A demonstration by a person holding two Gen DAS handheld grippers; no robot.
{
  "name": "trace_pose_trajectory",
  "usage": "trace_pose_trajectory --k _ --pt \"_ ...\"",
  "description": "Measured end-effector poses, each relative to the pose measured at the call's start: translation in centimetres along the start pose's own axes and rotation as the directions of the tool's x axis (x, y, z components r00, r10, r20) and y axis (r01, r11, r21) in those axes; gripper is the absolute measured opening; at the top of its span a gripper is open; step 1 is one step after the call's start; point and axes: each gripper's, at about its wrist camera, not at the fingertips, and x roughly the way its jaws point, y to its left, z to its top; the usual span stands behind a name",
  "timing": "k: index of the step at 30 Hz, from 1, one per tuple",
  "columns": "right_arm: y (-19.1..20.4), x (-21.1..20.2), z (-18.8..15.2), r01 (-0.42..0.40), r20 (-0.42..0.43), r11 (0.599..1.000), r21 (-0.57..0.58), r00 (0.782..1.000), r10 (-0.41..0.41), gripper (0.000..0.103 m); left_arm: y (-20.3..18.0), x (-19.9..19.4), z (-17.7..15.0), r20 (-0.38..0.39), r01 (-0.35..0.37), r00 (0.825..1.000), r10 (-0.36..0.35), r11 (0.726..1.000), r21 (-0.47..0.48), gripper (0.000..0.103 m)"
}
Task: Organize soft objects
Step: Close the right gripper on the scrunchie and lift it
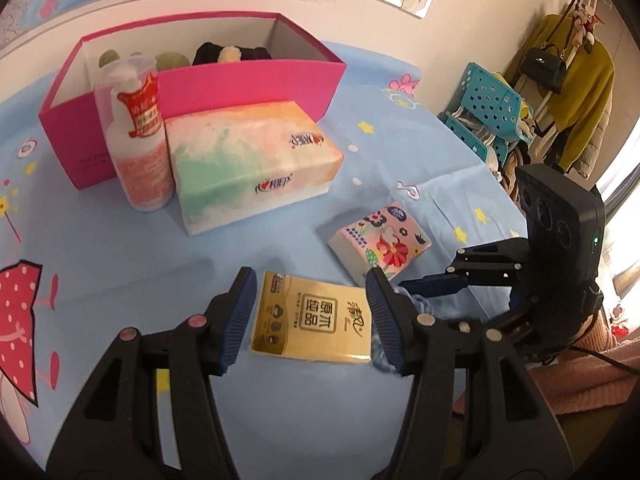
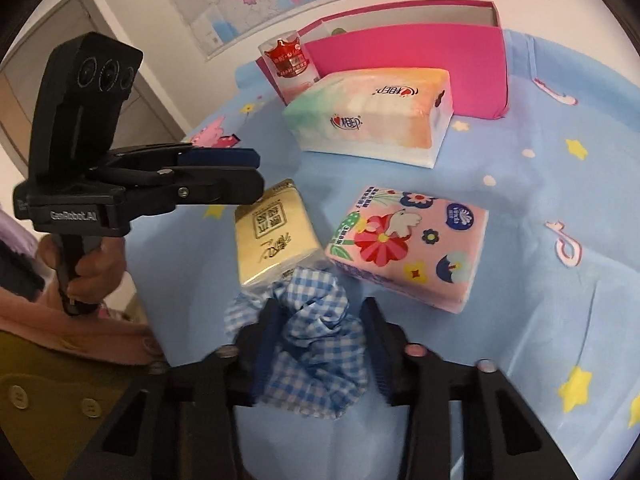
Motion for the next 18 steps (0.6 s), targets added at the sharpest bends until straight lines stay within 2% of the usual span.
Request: trace_pose_trajectory --k 1,4,7,12,16,18 --pt "-0.1 0.0 0.0 -0.001 -0.003 1.000 0.004 1.000 0.001 0.019 0.0 0.0 -0.1 -0.002 0.002 1.000 -0.002 1.000 -0.002 0.059" --pt "-0.6 -0.6 -0.1 -0.019 0.005 1.000 0.019 1.000 0.019 0.013 -0.2 0.1 -0.4 -0.007 0.011 1.000 -0.011 1.000 0.000 0.058" --pt "-0.8 -1.8 0.1 -0.047 0.036 0.998 0.031 0.998 0.046 0.013 -0.3 -0.1 -0.5 -0.007 0.072 0.997 -0.072 0.997 0.005 0.058" --pt "-1.2 -5.2 1.2 -0.057 0.123 0.998 0.040 0.991 0.052 0.013 -1.5 -0.4 -0.2 -0.011 0.184 0.983 -0.183 0.982 0.039 0.059" --pt "-0.8 -6.7 3.2 -0.037 0.182 0.999 0.010 0.983 0.035 0.013 -2.8 -0.5 0.5 -0.014 0.240 0.971 -0.239 0.968 0.079 0.059" --pt "-0.7 -7.4 4.4 -0.033 0.210 0.999 -0.008 0.977 0.034 0.013 -3.2 -0.6 1.3 -0.006 0.244 0.970 -0.245 0.965 0.093 0.058"
